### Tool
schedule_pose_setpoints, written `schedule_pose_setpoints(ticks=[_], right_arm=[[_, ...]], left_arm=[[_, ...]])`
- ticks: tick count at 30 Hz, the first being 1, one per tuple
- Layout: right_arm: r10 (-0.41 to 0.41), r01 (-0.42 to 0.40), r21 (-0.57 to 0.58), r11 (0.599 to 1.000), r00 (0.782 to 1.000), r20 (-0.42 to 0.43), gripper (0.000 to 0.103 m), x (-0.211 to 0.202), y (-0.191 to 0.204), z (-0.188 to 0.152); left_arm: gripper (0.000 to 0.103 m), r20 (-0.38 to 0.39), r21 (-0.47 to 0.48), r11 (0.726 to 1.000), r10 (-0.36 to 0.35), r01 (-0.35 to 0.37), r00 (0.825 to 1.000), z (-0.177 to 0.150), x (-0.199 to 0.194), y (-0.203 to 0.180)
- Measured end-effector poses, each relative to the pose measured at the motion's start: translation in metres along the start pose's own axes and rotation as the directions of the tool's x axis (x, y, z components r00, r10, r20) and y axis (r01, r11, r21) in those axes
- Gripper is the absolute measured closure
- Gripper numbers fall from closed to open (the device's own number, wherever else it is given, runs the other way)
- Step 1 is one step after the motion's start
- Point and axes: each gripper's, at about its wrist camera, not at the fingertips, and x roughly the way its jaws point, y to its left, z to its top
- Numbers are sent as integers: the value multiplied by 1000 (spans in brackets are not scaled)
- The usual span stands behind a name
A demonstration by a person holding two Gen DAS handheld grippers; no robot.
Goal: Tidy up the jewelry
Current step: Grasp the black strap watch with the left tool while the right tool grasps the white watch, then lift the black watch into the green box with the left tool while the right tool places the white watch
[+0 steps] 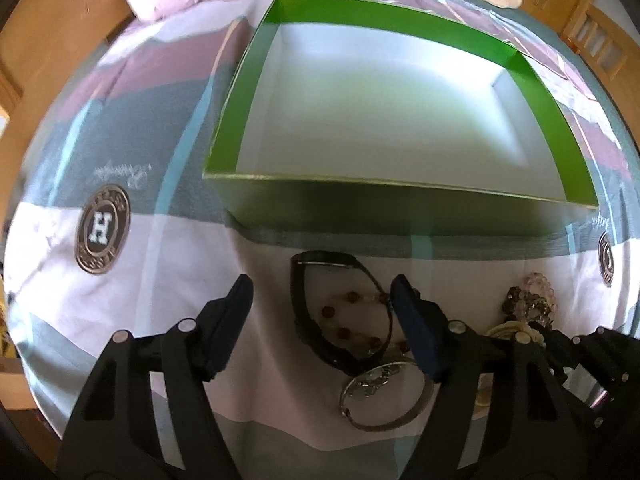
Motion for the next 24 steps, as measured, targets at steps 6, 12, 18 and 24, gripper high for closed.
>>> schedule_pose_setpoints(ticks=[6,12,18,24], right_arm=[[-7,7,-6,1000,1000,7,93,16,13,11],[-28,28,-31,999,999,21,93,17,19,11],[13,-12,-8,1000,998,55,93,8,18,12],[25,-27,27,999,996,91,93,-2,2,13]], left_arm=[[24,-11,60,998,-5,5,1000,-4,0,-14],[36,-26,75,997,-4,6,1000,-7,6,-18],[87,-31,41,998,-55,56,998,-6,6,-14],[92,38,50,998,-35,33,999,-2,-11,-13]])
